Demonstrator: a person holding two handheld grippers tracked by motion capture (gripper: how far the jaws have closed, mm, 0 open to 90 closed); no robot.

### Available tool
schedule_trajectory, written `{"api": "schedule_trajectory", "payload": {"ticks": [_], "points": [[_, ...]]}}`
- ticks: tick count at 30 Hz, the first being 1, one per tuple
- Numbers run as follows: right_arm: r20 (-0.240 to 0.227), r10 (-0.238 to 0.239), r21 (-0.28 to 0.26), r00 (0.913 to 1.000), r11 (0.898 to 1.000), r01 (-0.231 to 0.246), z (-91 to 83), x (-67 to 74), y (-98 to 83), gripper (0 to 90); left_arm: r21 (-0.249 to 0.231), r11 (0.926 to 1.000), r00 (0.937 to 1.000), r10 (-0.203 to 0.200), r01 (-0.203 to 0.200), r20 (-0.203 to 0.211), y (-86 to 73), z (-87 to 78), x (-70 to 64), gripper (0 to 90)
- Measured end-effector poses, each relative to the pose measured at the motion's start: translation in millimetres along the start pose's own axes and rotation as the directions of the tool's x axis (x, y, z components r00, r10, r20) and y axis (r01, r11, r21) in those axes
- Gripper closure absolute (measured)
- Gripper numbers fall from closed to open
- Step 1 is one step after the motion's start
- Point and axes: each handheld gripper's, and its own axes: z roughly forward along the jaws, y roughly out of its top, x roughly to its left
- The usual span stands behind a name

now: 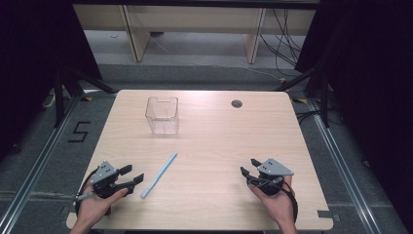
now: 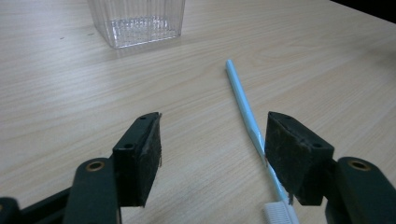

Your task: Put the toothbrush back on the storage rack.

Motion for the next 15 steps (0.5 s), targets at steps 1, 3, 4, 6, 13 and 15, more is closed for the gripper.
{"api": "schedule_trajectory", "payload": {"ticks": [1, 3, 4, 6, 13, 15], "points": [[0.002, -0.002, 0.001, 1.0, 1.0, 0.002, -0.3, 0.0, 0.6, 49.4, 0.003, 1.0, 1.0, 0.008, -0.008, 0.004, 1.6, 0.3, -1.2, 37.5], [0.004, 0.013, 0.007, 0.9999, 1.0, -0.013, -0.9, 1.3, 1.1, 49.8, 0.005, 0.9999, 0.9999, 0.009, -0.009, 0.005, 3.4, 0.7, -2.6, 38.1], [0.01, -0.02, 0.01, 0.9997, 1.0, 0.02, -1.7, -1.0, 2.8, 50.2, 0.022, 0.9997, 0.9999, 0.015, -0.015, 0.001, 5.6, 0.1, -3.3, 37.9], [0.009, -0.001, 0.018, 1.0, 1.0, 0.001, -2.1, 0.4, 3.0, 50.2, 0.038, 0.9991, 0.9997, 0.021, -0.02, -0.012, 10.4, 0.2, -5.5, 38.2], [0.012, -0.024, 0.094, 0.9996, 0.995, 0.023, -1.7, 2.8, 8.0, 50.2, 0.212, 0.9757, 0.9986, 0.052, -0.054, 0.011, 38.2, 5.8, -10.3, 38.6], [0.012, -0.013, 0.109, 0.9998, 0.994, 0.011, -1.6, 4.0, 9.2, 50.3, 0.282, 0.9564, 0.9971, 0.074, -0.077, 0.02, 48.2, 8.9, -12.5, 39.2]]}}
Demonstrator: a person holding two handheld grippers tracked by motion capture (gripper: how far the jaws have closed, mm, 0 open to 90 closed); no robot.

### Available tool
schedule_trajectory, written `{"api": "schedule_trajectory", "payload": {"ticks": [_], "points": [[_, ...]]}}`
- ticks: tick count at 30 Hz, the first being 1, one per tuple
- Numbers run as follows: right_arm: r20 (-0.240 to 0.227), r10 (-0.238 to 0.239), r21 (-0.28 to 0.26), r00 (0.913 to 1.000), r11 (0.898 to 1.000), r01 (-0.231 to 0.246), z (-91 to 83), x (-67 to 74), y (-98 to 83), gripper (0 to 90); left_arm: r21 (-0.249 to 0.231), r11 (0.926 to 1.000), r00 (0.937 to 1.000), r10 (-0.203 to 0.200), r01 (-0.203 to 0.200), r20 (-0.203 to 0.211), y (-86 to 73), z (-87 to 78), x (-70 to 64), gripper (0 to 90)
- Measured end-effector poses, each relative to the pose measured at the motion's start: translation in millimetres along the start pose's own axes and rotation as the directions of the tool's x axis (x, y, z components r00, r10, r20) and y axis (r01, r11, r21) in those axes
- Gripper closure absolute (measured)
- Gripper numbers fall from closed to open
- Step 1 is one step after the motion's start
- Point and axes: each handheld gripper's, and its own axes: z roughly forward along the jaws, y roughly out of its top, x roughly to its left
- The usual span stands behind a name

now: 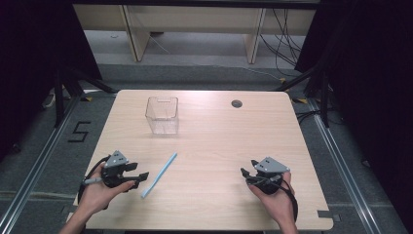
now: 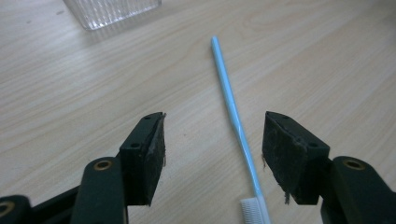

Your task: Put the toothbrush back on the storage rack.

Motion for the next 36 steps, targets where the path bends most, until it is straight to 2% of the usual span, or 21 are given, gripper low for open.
{"api": "schedule_trajectory", "payload": {"ticks": [1, 2, 4, 5, 7, 9, 10, 11, 12, 13, 14, 15, 16, 17, 18, 20, 23, 25, 28, 33, 36], "points": [[0.002, -0.014, 0.001, 0.9999, 1.0, 0.014, 0.4, -0.8, 0.4, 50.3, 0.081, 0.9963, 0.9996, 0.029, -0.029, 0.003, 10.8, 0.7, -0.5, 39.2], [0.002, -0.014, 0.001, 0.9999, 1.0, 0.014, 0.4, -0.8, 0.4, 50.3, 0.081, 0.9963, 0.9996, 0.029, -0.029, 0.003, 10.8, 0.7, -0.5, 39.0], [0.003, -0.019, 0.009, 0.9998, 1.0, 0.019, -0.1, -0.7, 1.7, 50.3, 0.157, 0.987, 0.9993, 0.037, -0.036, 0.0, 20.2, 4.1, -3.7, 38.6], [0.001, 0.016, 0.025, 0.9999, 1.0, -0.016, -1.4, 2.0, 2.1, 50.2, 0.241, 0.9696, 0.9991, 0.042, -0.042, 0.007, 29.7, 6.8, -4.5, 37.4], [-0.001, 0.001, 0.022, 1.0, 1.0, -0.001, -1.4, 1.0, 2.4, 50.2, 0.269, 0.9624, 0.9992, 0.039, -0.039, 0.005, 34.2, 8.7, -4.6, 36.9], [-0.002, -0.013, 0.023, 0.9999, 1.0, 0.013, -1.4, 1.1, 2.8, 50.2, 0.345, 0.9378, 0.9992, 0.039, -0.034, -0.008, 45.9, 16.4, -6.0, 35.5], [-0.002, -0.013, 0.023, 0.9999, 1.0, 0.013, -1.4, 1.1, 2.8, 50.2, 0.345, 0.9378, 0.9992, 0.039, -0.034, -0.008, 45.9, 16.4, -6.0, 35.5], [-0.004, -0.017, 0.028, 0.9999, 0.999, 0.017, -0.8, 1.2, 2.7, 50.2, 0.387, 0.9211, 0.9987, 0.05, -0.041, -0.013, 51.7, 23.2, -6.7, 35.5], [-0.004, -0.017, 0.028, 0.9999, 0.999, 0.017, -0.8, 1.2, 2.7, 50.2, 0.387, 0.9211, 0.9987, 0.05, -0.041, -0.013, 51.7, 23.2, -6.7, 35.5], [-0.007, -0.018, 0.03, 0.9998, 0.999, 0.019, -0.4, 1.3, 2.5, 50.2, 0.418, 0.907, 0.9981, 0.061, -0.05, -0.012, 55.7, 30.1, -8.0, 35.6], [-0.007, -0.018, 0.03, 0.9998, 0.999, 0.019, -0.4, 1.3, 2.5, 50.2, 0.418, 0.907, 0.9981, 0.061, -0.05, -0.012, 55.7, 30.1, -8.0, 36.1], [-0.006, -0.02, 0.029, 0.9998, 0.999, 0.021, -0.2, 1.2, 2.3, 50.2, 0.439, 0.8971, 0.998, 0.062, -0.052, -0.009, 57.5, 33.5, -8.9, 36.1], [-0.017, -0.012, 0.034, 0.9998, 0.999, 0.013, 0.3, 1.9, 2.2, 50.2, 0.475, 0.8785, 0.9987, 0.052, -0.047, 0.003, 59.8, 41.0, -10.8, 36.8], [-0.021, -0.01, 0.035, 0.9997, 0.999, 0.011, 0.2, 2.0, 2.3, 50.2, 0.475, 0.8785, 0.9987, 0.052, -0.047, 0.003, 59.8, 41.0, -10.8, 37.3], [-0.021, -0.01, 0.035, 0.9997, 0.999, 0.011, 0.2, 2.0, 2.3, 50.2, 0.505, 0.8613, 0.9981, 0.061, -0.059, 0.013, 61.5, 43.6, -11.3, 37.3], [-0.025, -0.011, 0.036, 0.9996, 0.999, 0.012, 0.2, 2.4, 2.7, 50.2, 0.534, 0.8427, 0.9975, 0.065, -0.069, 0.026, 64.0, 49.4, -13.0, 38.6], [-0.029, -0.013, 0.038, 0.9995, 0.999, 0.014, 0.1, 2.8, 3.0, 50.1, 0.559, 0.8266, 0.9976, 0.062, -0.069, 0.031, 67.1, 58.9, -15.7, 40.2], [-0.027, -0.001, 0.042, 0.9996, 0.999, 0.002, -0.2, 3.6, 2.9, 50.1, 0.571, 0.8195, 0.9989, 0.04, -0.047, 0.024, 67.4, 62.1, -17.6, 41.7], [-0.029, -0.004, 0.04, 0.9996, 0.999, 0.005, 0.1, 3.5, 3.1, 50.1, 0.573, 0.8182, 0.999, 0.04, -0.044, 0.02, 67.2, 65.8, -18.6, 45.3], [-0.026, -0.02, 0.02, 0.9994, 1.0, 0.021, 0.5, 2.9, 3.9, 50.1, 0.589, 0.8051, 0.9974, 0.059, -0.072, 0.042, 67.0, 72.6, -23.4, 49.1], [-0.027, -0.019, 0.022, 0.9995, 1.0, 0.019, 0.6, 2.7, 3.7, 50.1, 0.581, 0.8068, 0.9944, 0.088, -0.105, 0.059, 65.9, 77.2, -25.4, 53.3]]}}
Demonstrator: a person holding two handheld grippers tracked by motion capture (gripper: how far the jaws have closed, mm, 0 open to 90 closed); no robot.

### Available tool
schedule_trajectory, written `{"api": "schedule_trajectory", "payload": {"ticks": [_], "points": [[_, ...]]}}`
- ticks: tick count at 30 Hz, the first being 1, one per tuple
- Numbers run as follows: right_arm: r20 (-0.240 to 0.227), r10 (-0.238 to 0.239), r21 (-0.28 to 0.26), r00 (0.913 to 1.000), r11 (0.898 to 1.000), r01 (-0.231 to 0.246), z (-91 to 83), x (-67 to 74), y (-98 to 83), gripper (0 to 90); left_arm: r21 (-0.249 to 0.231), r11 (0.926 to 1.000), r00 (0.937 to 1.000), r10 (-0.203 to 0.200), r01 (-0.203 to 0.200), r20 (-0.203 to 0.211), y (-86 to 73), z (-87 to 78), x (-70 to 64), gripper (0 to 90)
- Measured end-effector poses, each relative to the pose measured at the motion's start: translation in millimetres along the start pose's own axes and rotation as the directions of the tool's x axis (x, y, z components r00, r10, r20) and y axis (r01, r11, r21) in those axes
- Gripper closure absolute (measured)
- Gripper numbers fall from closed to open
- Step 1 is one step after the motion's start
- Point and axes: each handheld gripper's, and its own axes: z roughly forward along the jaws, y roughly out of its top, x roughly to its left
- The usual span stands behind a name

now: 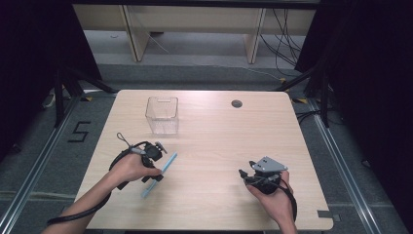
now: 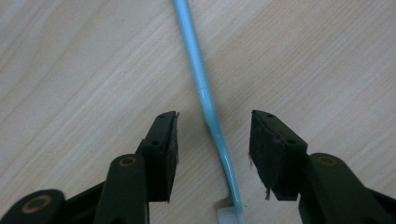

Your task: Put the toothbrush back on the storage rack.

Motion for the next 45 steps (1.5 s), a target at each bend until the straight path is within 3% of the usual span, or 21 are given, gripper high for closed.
{"api": "schedule_trajectory", "payload": {"ticks": [5, 6, 8, 9, 12, 13, 23, 24, 25, 26, 28, 33, 36, 37, 42, 45], "points": [[-0.002, 0.013, 0.008, 0.9999, 1.0, -0.013, 0.3, 1.7, -0.4, 50.1, 0.017, 0.9994, 0.9995, 0.031, -0.031, -0.009, 3.5, 4.3, -0.7, 58.6], [-0.001, 0.001, 0.003, 1.0, 1.0, -0.001, 0.9, 1.1, -0.7, 50.1, 0.014, 0.9999, 1.0, 0.004, -0.004, -0.004, 3.4, 5.1, -2.9, 59.5], [-0.001, 0.001, 0.004, 1.0, 1.0, -0.001, 1.0, 1.1, -0.6, 50.1, 0.016, 0.9998, 0.9999, 0.009, -0.009, -0.008, 3.8, 5.4, -3.0, 61.0], [-0.002, -0.002, 0.002, 1.0, 1.0, 0.002, 1.3, 1.6, -0.5, 50.1, 0.035, 0.9983, 0.9989, 0.046, -0.045, -0.01, 5.7, 5.0, -1.5, 61.7], [0.0, -0.002, 0.001, 1.0, 1.0, 0.002, 1.1, 1.7, -0.4, 50.1, 0.025, 0.9994, 0.9997, 0.022, -0.022, -0.009, 5.3, 6.8, -3.7, 63.4], [0.001, -0.001, 0.0, 1.0, 1.0, 0.001, 0.9, 1.7, -0.4, 50.1, 0.039, 0.998, 0.9987, 0.05, -0.05, -0.011, 6.9, 6.3, -2.0, 64.0], [-0.002, 0.009, 0.006, 1.0, 1.0, -0.009, 0.9, 3.1, -0.8, 49.8, 0.074, 0.9964, 0.999, 0.042, -0.041, -0.017, 9.2, 8.2, -1.3, 70.3], [0.0, -0.029, -0.002, 0.9996, 1.0, 0.029, 1.3, 0.4, -0.3, 49.8, 0.075, 0.9962, 0.9989, 0.045, -0.044, -0.013, 9.3, 8.7, -1.3, 70.6], [-0.004, -0.016, 0.004, 0.9999, 1.0, 0.016, 1.0, 1.2, 0.0, 49.8, 0.077, 0.9966, 0.9995, 0.029, -0.028, -0.009, 8.9, 9.3, -2.5, 70.8], [-0.007, 0.005, 0.009, 1.0, 1.0, -0.005, 0.8, 2.8, -0.2, 49.8, 0.078, 0.9964, 0.9993, 0.035, -0.034, -0.012, 9.0, 9.6, -2.3, 71.1], [-0.006, -0.004, 0.005, 1.0, 1.0, 0.004, 1.3, 2.3, -0.5, 49.8, 0.079, 0.9949, 0.9979, 0.063, -0.062, -0.015, 10.0, 9.7, -0.9, 71.5], [-0.009, -0.015, 0.01, 0.9999, 1.0, 0.015, 1.8, 1.8, -0.3, 49.6, 0.087, 0.9939, 0.9975, 0.07, -0.068, -0.013, 11.0, 10.9, -0.5, 73.6], [-0.012, -0.014, 0.01, 0.9998, 1.0, 0.014, 2.6, 2.5, -0.7, 49.5, 0.084, 0.9951, 0.9986, 0.053, -0.052, -0.009, 10.3, 13.1, -1.6, 74.8], [-0.012, -0.016, 0.01, 0.9998, 1.0, 0.016, 2.6, 2.5, -0.6, 49.4, 0.078, 0.9943, 0.9971, 0.075, -0.073, -0.015, 10.7, 14.0, -0.2, 75.5], [-0.013, -0.01, 0.014, 0.9999, 1.0, 0.01, 1.7, 2.9, -0.3, 49.3, 0.1, 0.9892, 0.9939, 0.109, -0.107, -0.017, 10.9, 12.7, 1.4, 80.4], [-0.014, -0.014, 0.015, 0.9998, 1.0, 0.014, 2.4, 2.9, -0.7, 49.2, 0.082, 0.9903, 0.9934, 0.114, -0.112, -0.013, 9.9, 13.9, 1.1, 82.2]]}}
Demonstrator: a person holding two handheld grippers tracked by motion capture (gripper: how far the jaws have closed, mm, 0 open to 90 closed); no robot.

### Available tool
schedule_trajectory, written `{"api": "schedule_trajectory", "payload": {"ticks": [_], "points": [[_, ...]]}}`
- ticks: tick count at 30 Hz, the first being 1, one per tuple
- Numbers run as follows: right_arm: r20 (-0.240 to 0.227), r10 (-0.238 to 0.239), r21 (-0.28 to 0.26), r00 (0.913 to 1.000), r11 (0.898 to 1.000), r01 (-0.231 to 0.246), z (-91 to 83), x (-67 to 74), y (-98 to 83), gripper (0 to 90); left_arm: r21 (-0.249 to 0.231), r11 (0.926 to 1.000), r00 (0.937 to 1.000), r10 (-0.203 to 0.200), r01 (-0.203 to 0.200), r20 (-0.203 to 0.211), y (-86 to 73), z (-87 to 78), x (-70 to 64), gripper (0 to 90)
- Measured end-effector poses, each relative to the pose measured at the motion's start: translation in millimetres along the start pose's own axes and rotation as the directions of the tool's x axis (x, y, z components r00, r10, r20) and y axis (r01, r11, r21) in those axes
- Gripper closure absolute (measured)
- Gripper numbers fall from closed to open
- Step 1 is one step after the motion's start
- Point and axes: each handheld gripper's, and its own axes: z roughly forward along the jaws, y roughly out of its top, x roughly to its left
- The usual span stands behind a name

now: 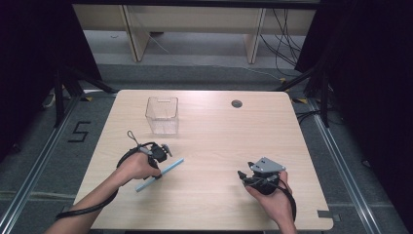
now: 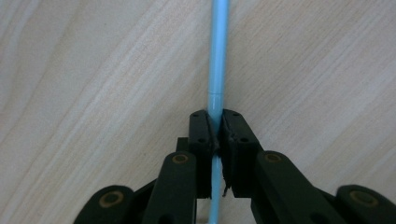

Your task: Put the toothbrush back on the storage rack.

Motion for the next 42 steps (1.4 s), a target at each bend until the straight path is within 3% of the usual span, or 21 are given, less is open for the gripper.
{"api": "schedule_trajectory", "payload": {"ticks": [9, 13, 16, 17, 18, 20, 21, 22, 23, 25, 27, 28, 29, 30, 31, 32, 33, 34, 39, 41, 42], "points": [[-0.036, -0.03, 0.041, 0.9989, 0.999, 0.032, 3.5, 3.7, -0.2, 48.5, -0.036, 0.9919, 0.9922, 0.123, -0.122, 0.021, -5.7, -3.4, 0.8, 83.2], [-0.099, -0.121, 0.053, 0.9877, 0.991, 0.126, 5.1, 8.4, 4.2, 49.6, -0.05, 0.9771, 0.9779, 0.208, -0.207, 0.02, -10.8, -11.9, -5.1, 83.2], [-0.223, -0.271, 0.085, 0.9364, 0.952, 0.295, 7.5, 17.5, 14.3, 49.5, -0.037, 0.9558, 0.9557, 0.293, -0.292, 0.031, -15.7, -22.5, -16.8, 83.2], [-0.223, -0.271, 0.085, 0.9364, 0.952, 0.295, 7.5, 17.5, 14.3, 49.5, -0.037, 0.9558, 0.9557, 0.293, -0.292, 0.031, -15.7, -22.5, -16.8, 83.2], [-0.295, -0.331, 0.085, 0.8964, 0.925, 0.37, 9.7, 23.9, 19.8, 50.1, -0.041, 0.9461, 0.946, 0.323, -0.321, 0.031, -17.5, -27.1, -23.6, 83.1], [-0.348, -0.357, 0.098, 0.8667, 0.906, 0.413, 11.8, 30.0, 25.9, 51.0, -0.03, 0.9349, 0.9342, 0.355, -0.354, 0.039, -18.5, -30.4, -30.6, 83.2], [-0.348, -0.357, 0.098, 0.8667, 0.906, 0.413, 11.8, 30.0, 25.9, 51.0, -0.03, 0.9349, 0.9342, 0.355, -0.354, 0.039, -18.5, -30.4, -30.6, 83.1], [-0.379, -0.401, 0.101, 0.8339, 0.878, 0.468, 14.4, 34.7, 33.1, 51.8, -0.026, 0.9223, 0.9212, 0.386, -0.386, 0.046, -19.1, -31.9, -39.0, 83.1], [-0.379, -0.401, 0.101, 0.8339, 0.878, 0.468, 14.4, 34.7, 33.1, 51.8, -0.026, 0.9223, 0.9212, 0.386, -0.386, 0.046, -19.1, -31.9, -39.0, 83.2], [-0.438, -0.425, 0.099, 0.7925, 0.853, 0.512, 18.5, 43.6, 44.7, 54.1, -0.019, 0.8982, 0.8964, 0.44, -0.439, 0.057, -18.9, -33.2, -51.8, 83.1], [-0.45, -0.415, 0.113, 0.791, 0.852, 0.511, 18.5, 48.0, 48.0, 55.0, -0.017, 0.889, 0.8872, 0.458, -0.458, 0.057, -18.6, -33.9, -55.8, 83.1], [-0.481, -0.468, 0.083, 0.7412, 0.817, 0.57, 22.8, 53.9, 56.5, 56.6, -0.018, 0.8756, 0.8735, 0.483, -0.483, 0.062, -18.2, -34.8, -63.2, 83.2], [-0.481, -0.468, 0.083, 0.7412, 0.817, 0.57, 22.8, 53.9, 56.5, 56.6, -0.018, 0.8756, 0.8735, 0.483, -0.483, 0.062, -18.2, -34.8, -63.2, 83.1], [-0.514, -0.481, 0.081, 0.71, 0.797, 0.599, 26.6, 61.4, 62.2, 57.8, -0.016, 0.8619, 0.86, 0.507, -0.507, 0.06, -17.5, -35.2, -69.4, 83.2], [-0.514, -0.481, 0.081, 0.71, 0.797, 0.599, 26.6, 61.4, 62.2, 57.8, -0.016, 0.8619, 0.86, 0.507, -0.507, 0.06, -17.5, -35.2, -69.4, 83.1], [-0.544, -0.493, 0.086, 0.6795, 0.773, 0.629, 30.3, 68.5, 66.8, 58.2, -0.01, 0.852, 0.8501, 0.523, -0.524, 0.06, -17.0, -34.6, -75.1, 83.2], [-0.56, -0.457, 0.116, 0.6911, 0.783, 0.612, 30.7, 73.1, 66.8, 58.5, -0.009, 0.848, 0.8462, 0.529, -0.53, 0.061, -16.5, -34.2, -77.6, 83.1], [-0.571, -0.482, 0.095, 0.6646, 0.765, 0.637, 33.8, 75.2, 69.0, 58.8, -0.004, 0.8409, 0.8393, 0.54, -0.541, 0.06, -15.7, -34.1, -79.5, 83.1], [-0.589, -0.499, 0.082, 0.6359, 0.746, 0.661, 39.1, 83.3, 72.3, 61.9, -0.013, 0.8275, 0.8257, 0.561, -0.561, 0.06, -13.3, -32.8, -87.7, 83.2], [-0.587, -0.489, 0.093, 0.6452, 0.751, 0.654, 39.1, 84.4, 71.8, 62.4, -0.018, 0.8261, 0.8241, 0.563, -0.563, 0.061, -12.6, -32.7, -89.0, 83.1], [-0.594, -0.46, 0.118, 0.6597, 0.761, 0.637, 39.2, 87.1, 70.4, 63.2, -0.016, 0.8214, 0.8194, 0.57, -0.57, 0.062, -11.8, -33.1, -90.2, 83.2]]}}
